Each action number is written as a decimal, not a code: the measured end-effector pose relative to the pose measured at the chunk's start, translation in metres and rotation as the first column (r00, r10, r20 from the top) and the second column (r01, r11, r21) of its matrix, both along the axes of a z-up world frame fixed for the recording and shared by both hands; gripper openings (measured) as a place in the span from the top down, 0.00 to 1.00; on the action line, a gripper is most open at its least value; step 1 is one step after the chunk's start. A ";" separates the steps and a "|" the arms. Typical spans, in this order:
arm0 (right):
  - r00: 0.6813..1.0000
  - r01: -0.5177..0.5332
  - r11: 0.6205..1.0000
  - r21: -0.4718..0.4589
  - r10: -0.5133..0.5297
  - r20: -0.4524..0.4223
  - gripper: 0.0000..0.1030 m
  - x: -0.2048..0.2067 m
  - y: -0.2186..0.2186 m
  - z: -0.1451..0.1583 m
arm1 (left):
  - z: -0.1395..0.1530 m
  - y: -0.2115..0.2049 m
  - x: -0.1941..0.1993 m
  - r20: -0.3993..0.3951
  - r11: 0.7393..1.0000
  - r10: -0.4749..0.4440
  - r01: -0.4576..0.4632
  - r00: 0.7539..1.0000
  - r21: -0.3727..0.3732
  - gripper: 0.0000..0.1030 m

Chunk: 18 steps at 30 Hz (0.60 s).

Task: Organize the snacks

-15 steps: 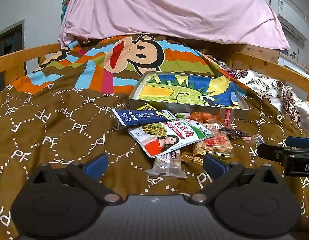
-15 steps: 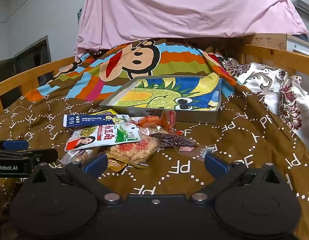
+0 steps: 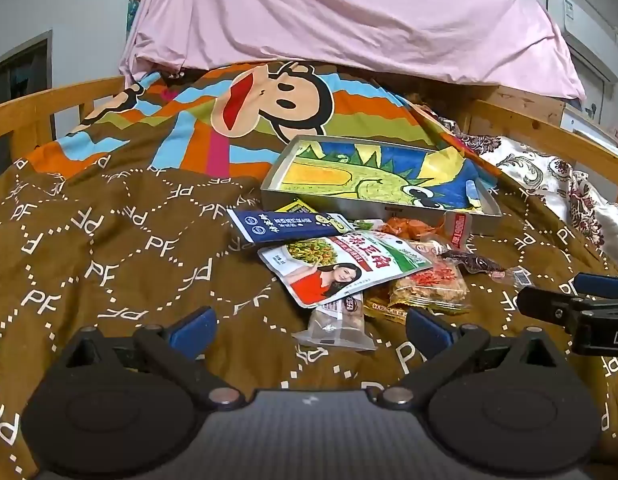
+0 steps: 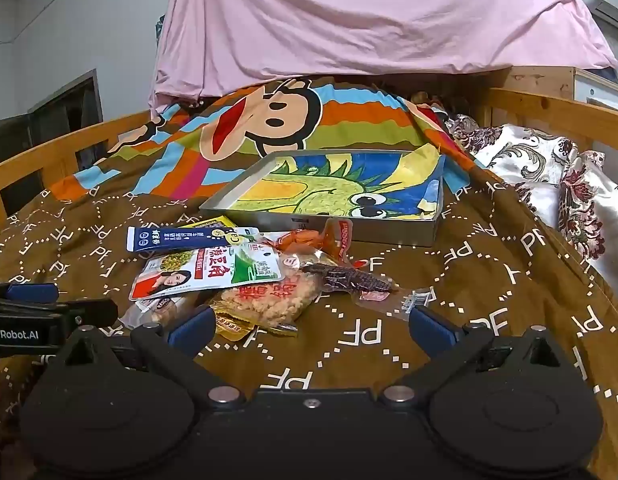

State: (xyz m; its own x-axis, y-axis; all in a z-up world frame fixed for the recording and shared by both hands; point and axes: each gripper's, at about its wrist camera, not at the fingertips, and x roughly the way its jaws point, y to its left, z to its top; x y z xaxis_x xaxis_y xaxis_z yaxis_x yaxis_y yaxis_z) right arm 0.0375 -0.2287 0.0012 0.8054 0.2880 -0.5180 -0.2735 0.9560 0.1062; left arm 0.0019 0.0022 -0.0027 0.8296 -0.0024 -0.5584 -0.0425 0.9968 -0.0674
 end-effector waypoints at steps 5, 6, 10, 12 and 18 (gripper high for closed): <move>1.000 -0.001 1.000 0.001 0.001 0.002 0.01 -0.002 0.002 -0.003 | 0.000 0.000 0.000 0.000 1.000 0.000 0.000 1.000 -0.001 0.00; 1.000 -0.001 1.000 0.000 0.001 0.002 0.01 -0.002 0.002 -0.004 | -0.001 0.001 0.000 0.001 1.000 -0.002 0.002 1.000 -0.001 0.00; 1.000 -0.002 1.000 0.000 0.002 0.003 0.01 -0.001 0.002 -0.003 | -0.001 0.000 0.000 0.000 1.000 -0.001 0.001 1.000 -0.001 0.00; 1.000 -0.002 1.000 -0.001 0.002 0.002 0.01 -0.001 0.002 -0.003 | -0.001 0.000 0.000 0.001 1.000 -0.001 0.001 1.000 -0.001 0.00; 1.000 -0.001 1.000 -0.001 0.001 0.002 0.01 -0.001 0.002 -0.003 | -0.002 -0.001 -0.001 0.003 1.000 -0.001 0.001 1.000 0.000 0.00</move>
